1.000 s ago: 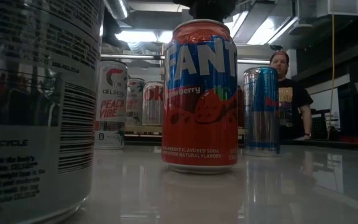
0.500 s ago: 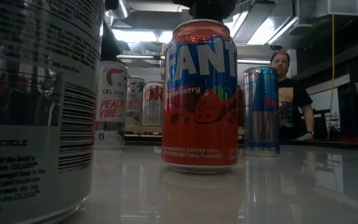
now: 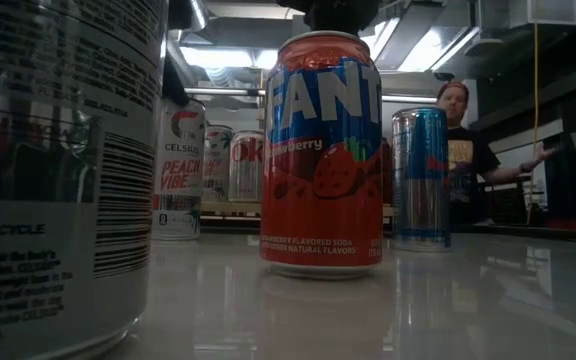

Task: Place canned beverage on shelf
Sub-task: Put the white and pink soda can on the shelf aligned with other white and pink soda can

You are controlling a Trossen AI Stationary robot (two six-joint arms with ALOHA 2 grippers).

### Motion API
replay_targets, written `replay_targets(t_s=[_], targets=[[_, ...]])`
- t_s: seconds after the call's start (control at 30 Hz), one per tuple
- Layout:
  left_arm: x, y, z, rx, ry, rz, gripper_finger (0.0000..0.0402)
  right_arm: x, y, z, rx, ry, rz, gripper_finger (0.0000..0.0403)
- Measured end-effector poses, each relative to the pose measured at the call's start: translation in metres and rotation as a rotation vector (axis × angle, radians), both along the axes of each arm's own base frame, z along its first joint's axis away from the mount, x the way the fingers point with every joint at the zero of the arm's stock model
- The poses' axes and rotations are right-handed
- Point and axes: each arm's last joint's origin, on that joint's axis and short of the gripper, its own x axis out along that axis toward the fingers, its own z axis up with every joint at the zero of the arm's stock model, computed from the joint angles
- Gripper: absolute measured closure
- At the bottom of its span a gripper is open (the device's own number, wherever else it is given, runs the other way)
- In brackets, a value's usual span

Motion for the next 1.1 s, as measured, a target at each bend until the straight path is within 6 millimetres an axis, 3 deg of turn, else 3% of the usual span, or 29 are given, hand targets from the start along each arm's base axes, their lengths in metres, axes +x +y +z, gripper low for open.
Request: replay_targets(t_s=[0.43,1.1], targets=[[0.012,-0.001,-0.018,-0.024,0.058,0.051,0.0102,0.0,0.0,0.0,0.0,-0.001,0.001,0.0072],[0.012,-0.001,-0.018,-0.11,0.0,0.21,0.0104,0.0,0.0,0.0,0.001,-0.001,0.0,0.0072]])
